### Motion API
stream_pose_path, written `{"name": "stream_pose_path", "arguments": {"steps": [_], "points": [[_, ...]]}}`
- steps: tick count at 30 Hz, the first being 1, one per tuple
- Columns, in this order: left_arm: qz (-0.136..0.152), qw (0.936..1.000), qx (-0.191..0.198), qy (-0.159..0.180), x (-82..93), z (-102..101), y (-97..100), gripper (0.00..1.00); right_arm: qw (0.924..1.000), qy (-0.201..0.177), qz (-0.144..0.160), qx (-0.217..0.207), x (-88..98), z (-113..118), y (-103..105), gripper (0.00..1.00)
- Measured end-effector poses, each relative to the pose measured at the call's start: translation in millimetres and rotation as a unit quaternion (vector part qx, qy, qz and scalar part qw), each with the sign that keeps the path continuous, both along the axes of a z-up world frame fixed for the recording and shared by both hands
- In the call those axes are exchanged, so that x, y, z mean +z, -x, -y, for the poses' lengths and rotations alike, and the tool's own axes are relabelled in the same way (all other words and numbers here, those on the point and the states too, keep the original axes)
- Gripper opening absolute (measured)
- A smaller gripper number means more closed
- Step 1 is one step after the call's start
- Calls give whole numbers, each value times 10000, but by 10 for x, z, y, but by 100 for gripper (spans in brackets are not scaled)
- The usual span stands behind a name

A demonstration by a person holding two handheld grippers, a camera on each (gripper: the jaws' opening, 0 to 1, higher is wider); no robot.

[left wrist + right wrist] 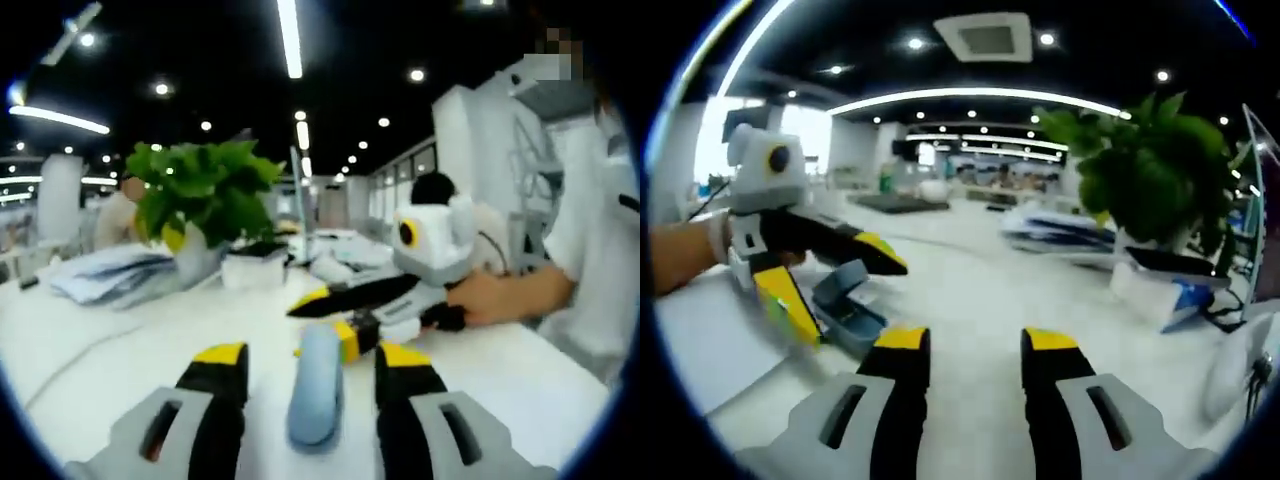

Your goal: Pick up the paper insert the paper into the punch align the paper edges press the punch to punch holes

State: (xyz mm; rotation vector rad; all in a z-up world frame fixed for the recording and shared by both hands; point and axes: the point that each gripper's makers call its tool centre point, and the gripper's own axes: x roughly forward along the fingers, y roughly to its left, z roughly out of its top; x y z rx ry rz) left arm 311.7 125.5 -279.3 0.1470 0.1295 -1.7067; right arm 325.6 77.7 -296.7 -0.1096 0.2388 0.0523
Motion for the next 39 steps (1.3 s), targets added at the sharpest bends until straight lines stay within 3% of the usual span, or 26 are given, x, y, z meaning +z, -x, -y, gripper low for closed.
{"name": "stream_pose_path", "arguments": {"steps": [6, 13, 17, 27, 34, 36, 39], "points": [[-78, 9999, -46, 102, 19, -6, 50, 52, 9993, 355, -39, 145, -21, -71, -5, 39], [310, 9993, -193, -81, -81, 30, 162, 44, 9990, 383, -59, 224, -34, -114, -6, 34], [485, 9986, -127, -161, -112, 44, 94, 36, 9991, 352, -63, 221, -38, -106, -4, 34], [497, 9985, -57, -221, -153, 66, 61, 31, 9987, 437, -74, 264, -43, -119, -3, 32], [454, 9988, -3, -199, -153, 72, 17, 27, 9994, 169, -79, 301, -47, -115, -2, 33], [445, 9988, 3, -203, -153, 74, 4, 27, 9996, 145, -25, 254, -17, -95, 5, 33], [422, 9989, 25, -209, -153, 69, -27, 26, 9988, -119, 465, 127, 225, -62, 58, 29]]}}
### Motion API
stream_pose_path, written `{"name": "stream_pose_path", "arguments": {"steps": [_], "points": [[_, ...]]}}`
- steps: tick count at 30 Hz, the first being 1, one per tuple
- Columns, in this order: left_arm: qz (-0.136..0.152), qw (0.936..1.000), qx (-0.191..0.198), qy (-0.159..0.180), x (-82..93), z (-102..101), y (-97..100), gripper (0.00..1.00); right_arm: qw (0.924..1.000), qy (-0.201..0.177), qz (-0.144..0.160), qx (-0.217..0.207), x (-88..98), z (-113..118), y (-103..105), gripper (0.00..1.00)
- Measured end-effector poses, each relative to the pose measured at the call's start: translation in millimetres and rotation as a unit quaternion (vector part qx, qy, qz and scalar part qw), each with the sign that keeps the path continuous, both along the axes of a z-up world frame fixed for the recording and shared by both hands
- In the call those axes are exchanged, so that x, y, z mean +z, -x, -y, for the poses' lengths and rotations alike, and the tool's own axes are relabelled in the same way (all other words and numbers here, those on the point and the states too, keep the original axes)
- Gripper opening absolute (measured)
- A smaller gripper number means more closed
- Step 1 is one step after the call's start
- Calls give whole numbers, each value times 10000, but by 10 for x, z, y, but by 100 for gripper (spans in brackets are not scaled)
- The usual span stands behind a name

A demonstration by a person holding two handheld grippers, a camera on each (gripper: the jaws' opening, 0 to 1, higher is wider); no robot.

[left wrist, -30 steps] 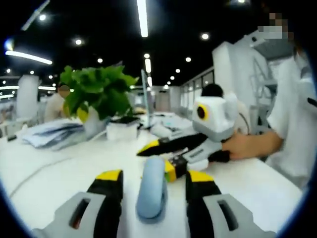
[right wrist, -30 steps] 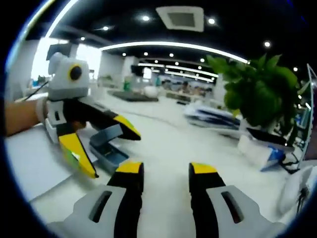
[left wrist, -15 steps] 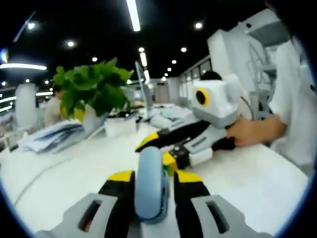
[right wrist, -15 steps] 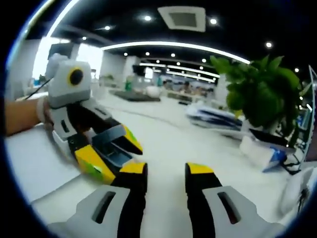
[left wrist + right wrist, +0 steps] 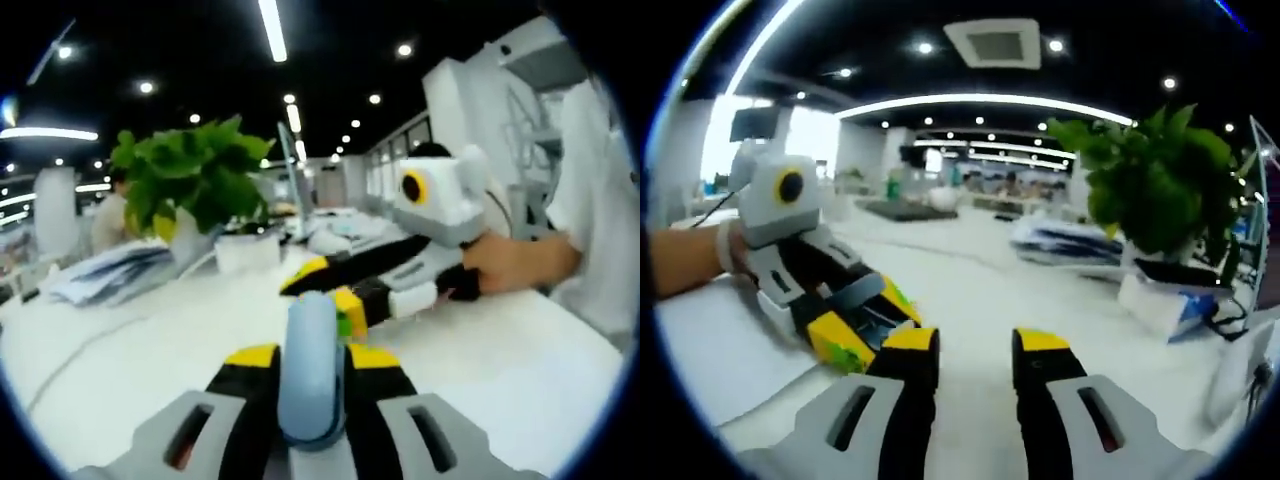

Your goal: Pick up the paper insert the paper into the punch align the paper edges press the punch to punch holes

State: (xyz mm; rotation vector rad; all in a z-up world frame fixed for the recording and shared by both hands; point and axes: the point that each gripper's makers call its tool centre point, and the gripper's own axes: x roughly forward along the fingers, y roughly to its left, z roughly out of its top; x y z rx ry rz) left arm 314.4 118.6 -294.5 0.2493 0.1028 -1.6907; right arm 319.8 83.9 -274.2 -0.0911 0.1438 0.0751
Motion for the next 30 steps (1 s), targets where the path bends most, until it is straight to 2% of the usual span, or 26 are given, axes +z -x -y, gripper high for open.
{"name": "stream_pose_path", "arguments": {"steps": [1, 3, 6, 9, 15, 16, 17, 18, 21, 25, 29, 30], "points": [[-3, 10000, 0, 1, 0, -1, -3, 26, 10000, -18, 25, 9, 36, -12, 13, 29], [-10, 10000, 0, 1, 0, -3, -21, 26, 9996, -104, 261, 65, 206, -93, 16, 29], [-17, 10000, 0, 5, 0, -7, -16, 26, 9986, -111, 437, 284, 417, -353, -29, 29], [-6, 10000, 1, 7, -3, -13, -1, 26, 9978, -97, 497, 438, 477, -559, -86, 24], [4, 10000, 0, 10, -4, -18, 18, 25, 9971, 172, 526, 524, 439, -688, -160, 21], [5, 10000, -2, 12, -3, -19, 21, 25, 9969, 198, 552, 521, 449, -691, -161, 17], [2, 10000, -3, 13, -3, -19, 22, 25, 9968, 211, 561, 530, 454, -695, -163, 8], [-1, 10000, -4, 14, -3, -19, 25, 25, 9966, 215, 558, 575, 458, -721, -166, 5], [2, 10000, -7, 17, -4, -19, 30, 25, 9967, 268, 560, 520, 440, -765, -171, 5], [-3, 10000, -6, 17, -7, -17, 34, 25, 9974, 334, 384, 509, 324, -753, -195, 5], [-13, 10000, -10, 16, -10, -13, 37, 25, 9949, 803, 373, 483, 306, -766, -195, 4], [-13, 10000, -10, 15, -11, -11, 36, 25, 9918, 1072, 408, 564, 298, -795, -197, 4]]}}
